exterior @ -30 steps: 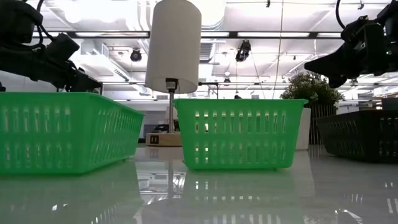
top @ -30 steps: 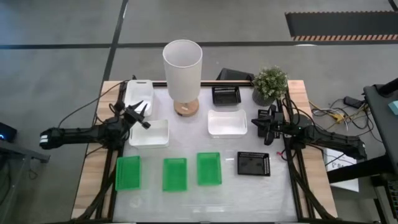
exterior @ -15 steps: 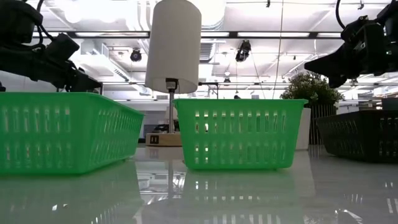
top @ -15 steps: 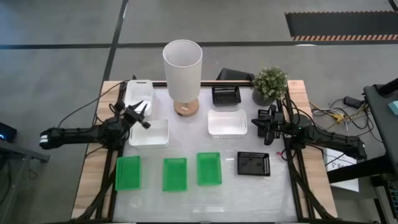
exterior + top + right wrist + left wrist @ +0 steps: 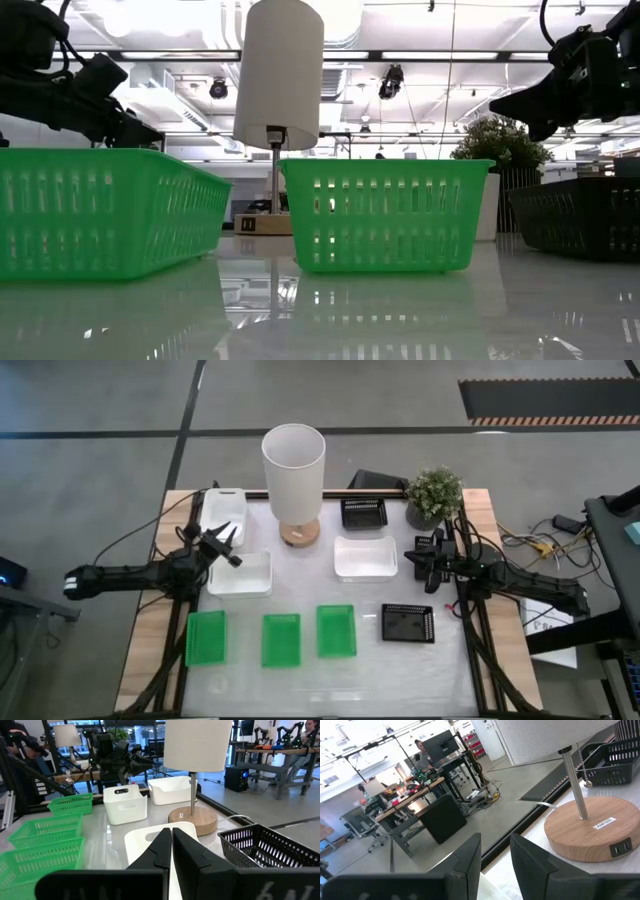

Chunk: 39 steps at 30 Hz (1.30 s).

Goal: Stack baskets by color

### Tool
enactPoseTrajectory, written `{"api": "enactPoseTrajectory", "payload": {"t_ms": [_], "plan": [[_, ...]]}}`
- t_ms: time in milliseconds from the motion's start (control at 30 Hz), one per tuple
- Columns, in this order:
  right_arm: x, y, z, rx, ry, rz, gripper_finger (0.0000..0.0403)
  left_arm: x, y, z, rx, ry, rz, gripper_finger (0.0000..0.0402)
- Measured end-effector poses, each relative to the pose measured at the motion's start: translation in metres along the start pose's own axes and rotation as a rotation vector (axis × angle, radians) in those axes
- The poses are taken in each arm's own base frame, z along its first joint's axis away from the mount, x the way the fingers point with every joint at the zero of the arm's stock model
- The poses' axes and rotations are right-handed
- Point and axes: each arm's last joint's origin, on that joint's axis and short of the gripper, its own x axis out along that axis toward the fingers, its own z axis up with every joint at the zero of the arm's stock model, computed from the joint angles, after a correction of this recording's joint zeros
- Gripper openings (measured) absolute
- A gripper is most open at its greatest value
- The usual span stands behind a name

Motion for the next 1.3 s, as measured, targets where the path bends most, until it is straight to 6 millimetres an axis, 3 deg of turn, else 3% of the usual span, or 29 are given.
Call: {"api": "enactPoseTrajectory", "payload": {"t_ms": [300, 467, 533, 733, 1033, 1300], "plan": [[0.0, 0.0, 0.0, 0.032, 0.0, 0.003, 0.0009, 0.0, 0.0, 0.0, 0.0, 0.0, 0.0, 0.0089], [0.0, 0.001, 0.0, 0.537, 0.006, 0.032, 0.0009, 0.0, 0.0, 0.0, 0.0, 0.0, 0.0, 0.0089], [0.0, 0.0, 0.001, 0.581, -0.009, -0.001, 0.0009, 0.0, 0.0, 0.0, 0.0, 0.0, 0.0, 0.0089], [-0.001, -0.005, 0.002, 0.58, -0.077, -0.172, 0.0009, 0.0, 0.0, 0.0, 0.0, 0.0, 0.0, 0.0089], [-0.001, -0.006, 0.002, 0.573, -0.091, -0.19, 0.0009, 0.0, 0.0, 0.0, 0.0, 0.0, 0.0, 0.0089], [-0.002, -0.004, 0.015, 0.325, -0.189, -0.117, 0.0009, 0.0, 0.0, 0.0, -0.002, -0.001, -0.001, 0.0089]]}}
